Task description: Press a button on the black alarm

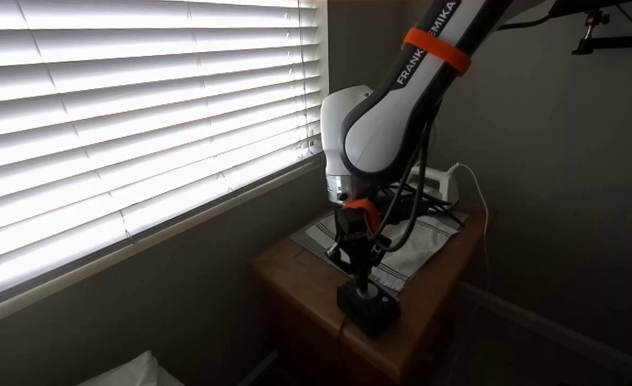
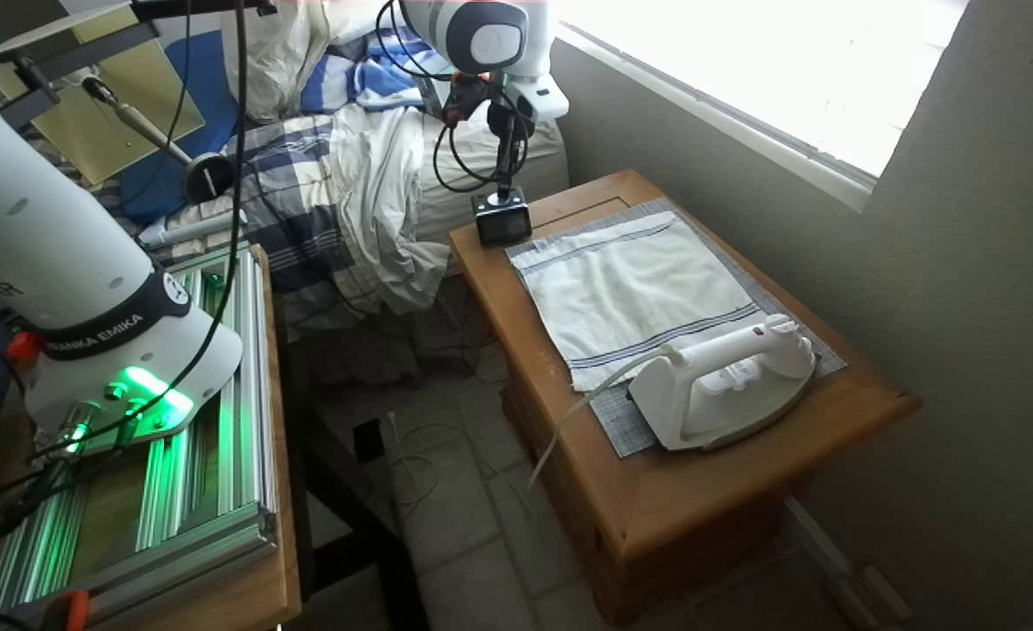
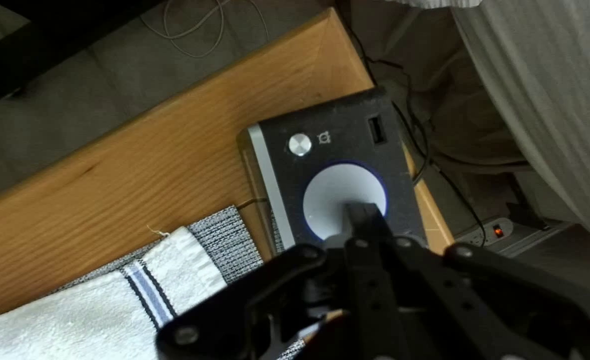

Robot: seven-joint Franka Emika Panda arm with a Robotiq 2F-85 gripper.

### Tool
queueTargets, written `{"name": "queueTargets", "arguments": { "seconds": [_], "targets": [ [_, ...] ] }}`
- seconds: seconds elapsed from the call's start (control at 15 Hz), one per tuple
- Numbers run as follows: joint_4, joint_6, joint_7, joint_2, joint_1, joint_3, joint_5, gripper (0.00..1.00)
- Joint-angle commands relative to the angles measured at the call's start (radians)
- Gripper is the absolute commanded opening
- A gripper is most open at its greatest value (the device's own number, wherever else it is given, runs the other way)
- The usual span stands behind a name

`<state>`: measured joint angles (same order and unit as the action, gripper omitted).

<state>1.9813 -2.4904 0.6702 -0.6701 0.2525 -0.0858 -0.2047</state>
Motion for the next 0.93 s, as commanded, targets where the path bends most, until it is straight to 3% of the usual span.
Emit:
{"name": "queueTargets", "arguments": {
  "seconds": [0.0,0.87],
  "targets": [
    [-0.029,0.048,0.018,-0.036,0.002,0.017,-0.021,0.0],
    [-0.047,0.201,0.005,-0.038,0.005,0.017,-0.011,0.0]
  ]
}}
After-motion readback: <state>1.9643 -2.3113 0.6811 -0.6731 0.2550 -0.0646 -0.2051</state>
